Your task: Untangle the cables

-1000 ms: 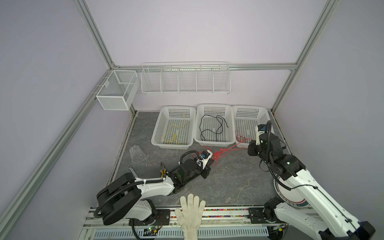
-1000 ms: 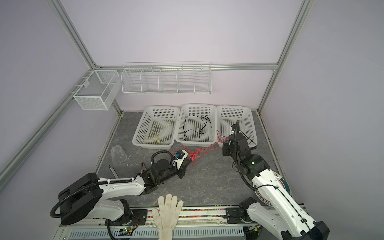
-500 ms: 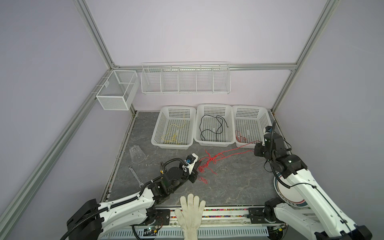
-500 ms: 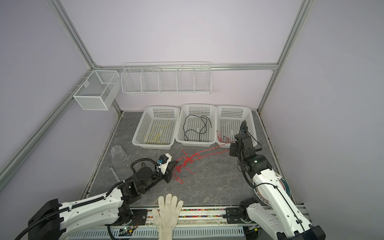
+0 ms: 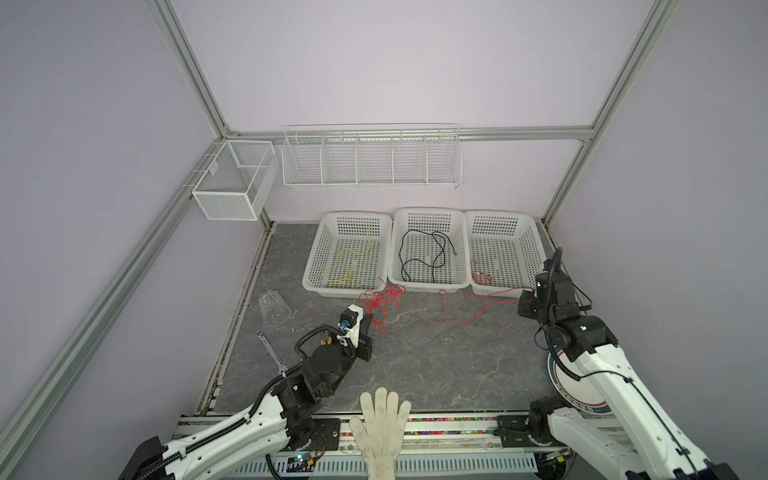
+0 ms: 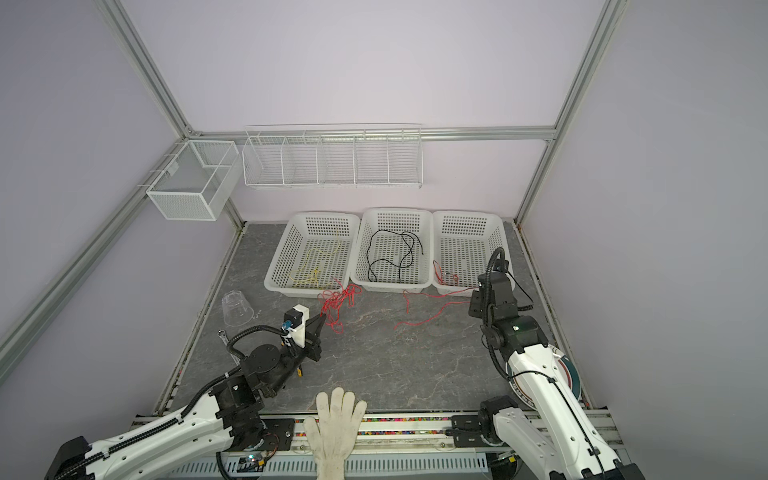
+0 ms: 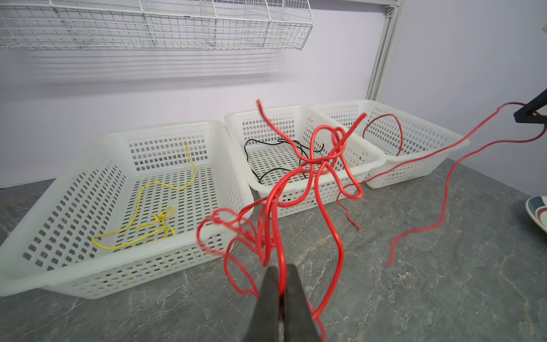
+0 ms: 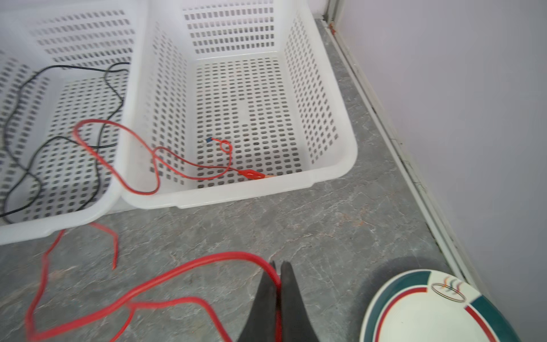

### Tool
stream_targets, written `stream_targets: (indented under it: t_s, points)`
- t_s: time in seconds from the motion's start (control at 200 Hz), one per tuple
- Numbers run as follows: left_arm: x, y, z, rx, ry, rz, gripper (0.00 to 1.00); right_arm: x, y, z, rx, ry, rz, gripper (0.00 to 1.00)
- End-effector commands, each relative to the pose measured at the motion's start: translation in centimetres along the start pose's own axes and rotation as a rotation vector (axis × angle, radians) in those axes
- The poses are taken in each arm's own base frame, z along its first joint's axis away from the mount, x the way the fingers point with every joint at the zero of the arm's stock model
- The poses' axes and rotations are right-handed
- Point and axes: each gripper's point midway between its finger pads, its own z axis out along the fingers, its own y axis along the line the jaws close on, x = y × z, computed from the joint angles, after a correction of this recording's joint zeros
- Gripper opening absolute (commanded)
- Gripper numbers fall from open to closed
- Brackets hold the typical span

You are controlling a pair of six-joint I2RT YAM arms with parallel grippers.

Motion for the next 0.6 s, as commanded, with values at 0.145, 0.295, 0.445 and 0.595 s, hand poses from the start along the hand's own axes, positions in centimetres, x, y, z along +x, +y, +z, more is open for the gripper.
stream_targets:
  t_s: [0.145, 0.295, 0.445, 0.595]
  points:
    - [1.0, -1.5, 0.8, 0.07, 0.036, 0.018, 0.0, -2.8, 5.9, -4.1, -0.408, -0.175, -0.033, 0.06]
    - [1.2, -1.9, 1.3, 0.08, 0.038, 0.025, 0.0, -5.3, 7.3, -8.3, -0.556, -0.317, -0.019, 0.06]
    - [1.6, -2.3, 1.8, 0.089, 0.055, 0.032, 0.0, -8.1, 5.8, -10.1, -0.505, -0.434, 0.061, 0.06]
    - [2.0, -2.6, 2.2, 0.096, 0.068, 0.036, 0.0, -10.6, 3.9, -10.8, -0.424, -0.551, 0.158, 0.06]
